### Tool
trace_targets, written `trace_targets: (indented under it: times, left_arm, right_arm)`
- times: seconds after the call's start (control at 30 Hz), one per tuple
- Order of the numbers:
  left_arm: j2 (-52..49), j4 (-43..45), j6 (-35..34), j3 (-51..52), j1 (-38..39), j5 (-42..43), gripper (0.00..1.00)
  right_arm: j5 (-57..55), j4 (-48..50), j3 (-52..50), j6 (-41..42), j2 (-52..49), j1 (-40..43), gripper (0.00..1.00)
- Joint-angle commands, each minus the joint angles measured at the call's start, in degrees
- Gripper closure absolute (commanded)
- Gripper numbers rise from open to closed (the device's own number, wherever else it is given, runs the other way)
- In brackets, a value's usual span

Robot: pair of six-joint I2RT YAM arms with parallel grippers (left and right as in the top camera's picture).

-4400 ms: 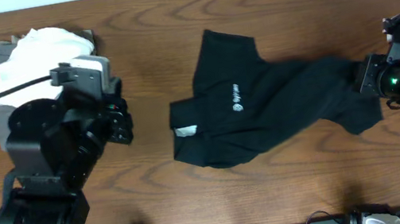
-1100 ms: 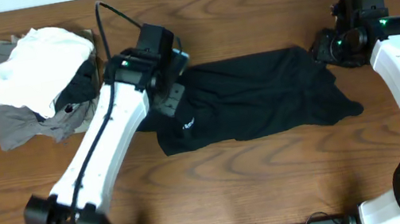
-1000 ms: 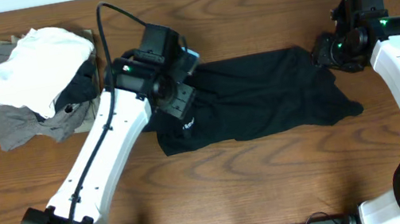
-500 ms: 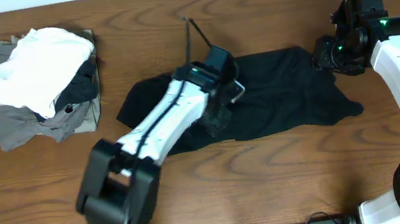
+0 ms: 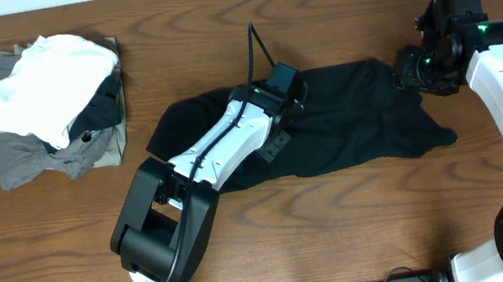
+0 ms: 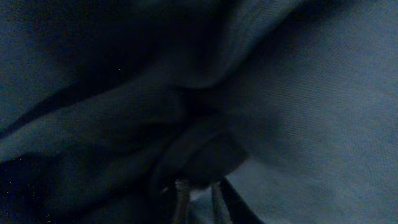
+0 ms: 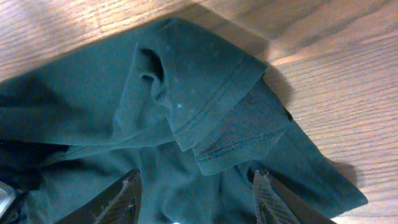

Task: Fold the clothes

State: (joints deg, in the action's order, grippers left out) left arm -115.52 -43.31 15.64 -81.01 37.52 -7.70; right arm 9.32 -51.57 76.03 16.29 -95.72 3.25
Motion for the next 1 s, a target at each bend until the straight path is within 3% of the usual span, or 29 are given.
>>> trace_targets:
  times: [0.0,0.23,0.33,0.47,0.63,0.97]
  left_arm:
    - [1.03,-0.07,-3.48,-0.02,-0.20,-7.58,0.94]
    - [7.32,-0.04,-3.98,-0.33,-0.17,-9.53,0.94]
    - [10.51,-0.11,-3.67,-0.33,-0.20,-6.40,0.94]
    - [10.56,-0.48,-2.51,-0.20,-0.17,4.31,0.75]
    - [5.42,0.04,-2.49,-0.04,0.72,5.60,0.55]
    - [-0.57,3.80,-6.95,-0.04,1.46,1.64,0.54]
  right_arm:
    - [-0.09,-0.07,0.35,-0.55,1.31,0.11,0.44]
    - [-0.09,-0.07,0.35,-0.57,1.31,0.11,0.44]
    - [-0.09,-0.04,0.35,-0.57,1.31,0.11,0.44]
    - [-0.11,0.00,0.35,-0.57,1.31,0.11,0.44]
    - [-0.09,-0.02,0.35,-0.57,1.31,0.11,0.44]
    - [-0.09,-0.07,0.35,-0.55,1.31,0.11,0.44]
